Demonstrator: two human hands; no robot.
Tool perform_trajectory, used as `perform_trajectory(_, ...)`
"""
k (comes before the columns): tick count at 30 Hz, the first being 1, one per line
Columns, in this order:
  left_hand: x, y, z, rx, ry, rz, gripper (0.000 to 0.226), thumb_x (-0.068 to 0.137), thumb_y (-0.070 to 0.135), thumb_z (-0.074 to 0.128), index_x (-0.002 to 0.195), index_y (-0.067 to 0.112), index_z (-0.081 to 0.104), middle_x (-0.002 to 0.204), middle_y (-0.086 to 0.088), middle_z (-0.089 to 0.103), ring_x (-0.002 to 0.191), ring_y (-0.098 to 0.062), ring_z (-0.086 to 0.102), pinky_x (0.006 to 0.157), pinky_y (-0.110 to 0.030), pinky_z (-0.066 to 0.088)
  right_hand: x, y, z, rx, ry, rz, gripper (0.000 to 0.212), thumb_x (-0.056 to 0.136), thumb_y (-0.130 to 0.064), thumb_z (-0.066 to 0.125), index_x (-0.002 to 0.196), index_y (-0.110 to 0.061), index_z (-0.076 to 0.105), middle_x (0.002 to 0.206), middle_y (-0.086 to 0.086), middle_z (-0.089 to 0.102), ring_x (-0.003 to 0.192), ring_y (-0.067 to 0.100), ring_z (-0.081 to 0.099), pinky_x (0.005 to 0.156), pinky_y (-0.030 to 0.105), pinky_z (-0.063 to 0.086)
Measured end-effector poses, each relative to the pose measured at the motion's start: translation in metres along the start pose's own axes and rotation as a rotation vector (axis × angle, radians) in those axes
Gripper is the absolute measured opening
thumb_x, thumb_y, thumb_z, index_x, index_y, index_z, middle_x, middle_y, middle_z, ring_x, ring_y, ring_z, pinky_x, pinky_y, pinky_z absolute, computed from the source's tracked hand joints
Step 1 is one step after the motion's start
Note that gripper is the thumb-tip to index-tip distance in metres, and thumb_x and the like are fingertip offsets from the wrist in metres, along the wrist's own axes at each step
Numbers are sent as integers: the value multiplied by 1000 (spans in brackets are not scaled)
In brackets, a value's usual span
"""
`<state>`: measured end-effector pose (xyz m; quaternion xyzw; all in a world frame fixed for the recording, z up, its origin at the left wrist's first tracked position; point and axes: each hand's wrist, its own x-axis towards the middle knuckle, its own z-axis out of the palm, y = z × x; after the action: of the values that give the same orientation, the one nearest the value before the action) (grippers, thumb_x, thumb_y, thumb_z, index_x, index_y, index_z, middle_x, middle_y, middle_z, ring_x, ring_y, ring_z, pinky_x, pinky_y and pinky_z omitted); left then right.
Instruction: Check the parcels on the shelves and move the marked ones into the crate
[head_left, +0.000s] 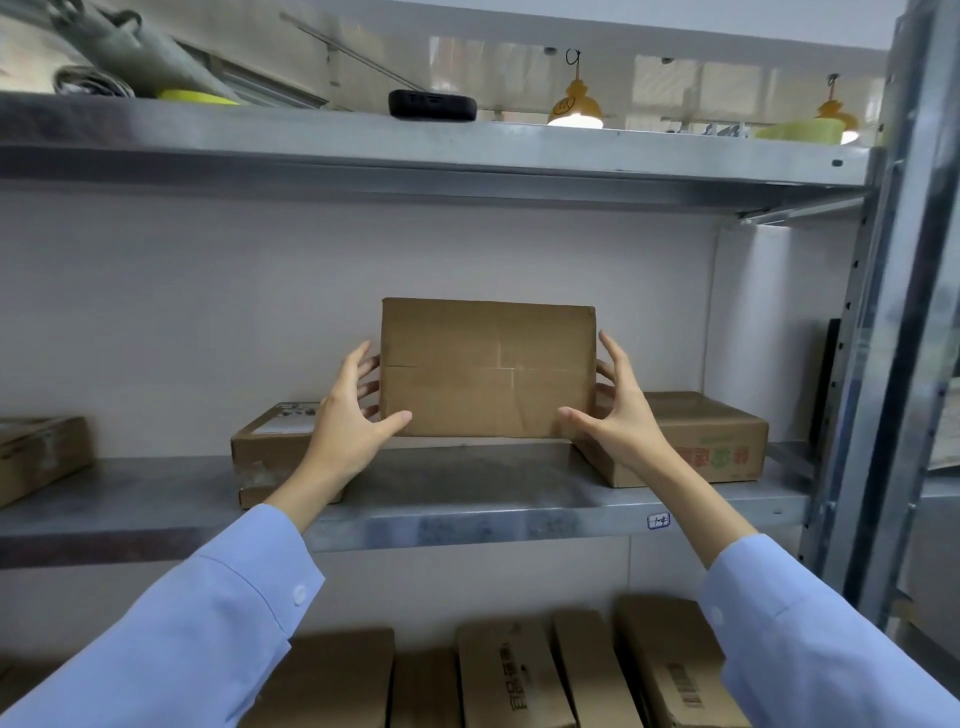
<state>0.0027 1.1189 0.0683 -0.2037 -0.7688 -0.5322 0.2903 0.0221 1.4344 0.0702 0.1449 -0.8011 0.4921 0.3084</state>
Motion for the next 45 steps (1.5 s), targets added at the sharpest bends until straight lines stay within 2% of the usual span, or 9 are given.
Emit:
perform_trajectory(3, 1, 2, 1, -74, -23, -30, 95, 79, 11, 79, 152, 31, 22, 153, -1, 37, 131, -23, 49, 106, -43, 46, 0, 0, 0, 30, 25, 20, 109, 77, -17, 84, 156, -34, 11, 140, -5, 38, 127, 7, 42, 97, 15, 42)
perform_trajectory(7, -2, 7, 5, 13, 8, 4, 91, 79, 14, 80, 152, 25, 27, 141, 6, 36, 121, -6, 42, 92, -11, 43, 0, -1, 2, -9, 44, 18, 98, 75, -26, 85, 153, -25, 26, 134, 0, 39, 113, 1, 48, 87, -2, 36)
perform_trajectory(11, -2, 7, 6, 8, -5, 12, 87, 78, 21, 81, 149, 24, 31, 144, -1, 38, 130, -11, 39, 108, -33, 38, -2, -3, 1, 43, 34, 24, 96, 72, -39, 85, 151, -28, 31, 142, -4, 42, 126, 9, 46, 97, 13, 39)
perform_trajectory(19, -4, 4, 0, -85, -8, -5, 72, 77, 20, 82, 137, 24, 41, 130, 13, 54, 119, 1, 50, 105, -32, 41, -8, -10, -3, 169, 34, 78, 70, 76, -30, 82, 130, -29, 38, 134, -2, 52, 113, -8, 50, 74, 1, 43)
perform_trajectory(23, -3, 5, 1, -103, -3, -9, 83, 77, 18, 82, 146, 22, 35, 133, 13, 49, 114, 9, 49, 96, -15, 41, -7, -9, -1, 171, 33, 77, 81, 68, -38, 83, 131, -30, 34, 138, -1, 51, 119, -3, 50, 80, 8, 47)
perform_trajectory(28, 0, -1, 1, -57, -19, -5, 94, 77, 26, 81, 153, 26, 26, 150, 1, 38, 134, -13, 41, 93, -10, 37, -6, -6, 0, 160, 24, 46, 105, 66, -39, 86, 151, -30, 25, 144, -5, 43, 124, 3, 51, 97, 18, 47)
perform_trajectory(32, -1, -1, 3, -59, 1, 8, 89, 78, 19, 80, 151, 24, 30, 144, -3, 39, 132, -16, 43, 102, -25, 40, -6, -7, 2, 55, 23, 21, 101, 70, -34, 87, 152, -30, 28, 144, -4, 39, 131, 10, 41, 113, 36, 37)
perform_trajectory(39, -2, 0, 0, -94, -17, 45, 85, 76, 23, 82, 147, 25, 36, 142, 7, 48, 129, -5, 46, 98, -13, 41, -8, -10, 3, 34, 39, -16, 97, 71, -38, 85, 151, -35, 29, 150, -8, 37, 137, 9, 36, 114, 39, 36)
perform_trajectory(45, -4, 2, -8, -133, -54, 49, 81, 68, 39, 86, 136, 34, 43, 139, 14, 50, 129, -13, 50, 103, -36, 47, -7, -13, 2, 80, 47, -23, 97, 73, -28, 86, 151, -34, 29, 145, -14, 42, 129, -1, 42, 110, 31, 39)
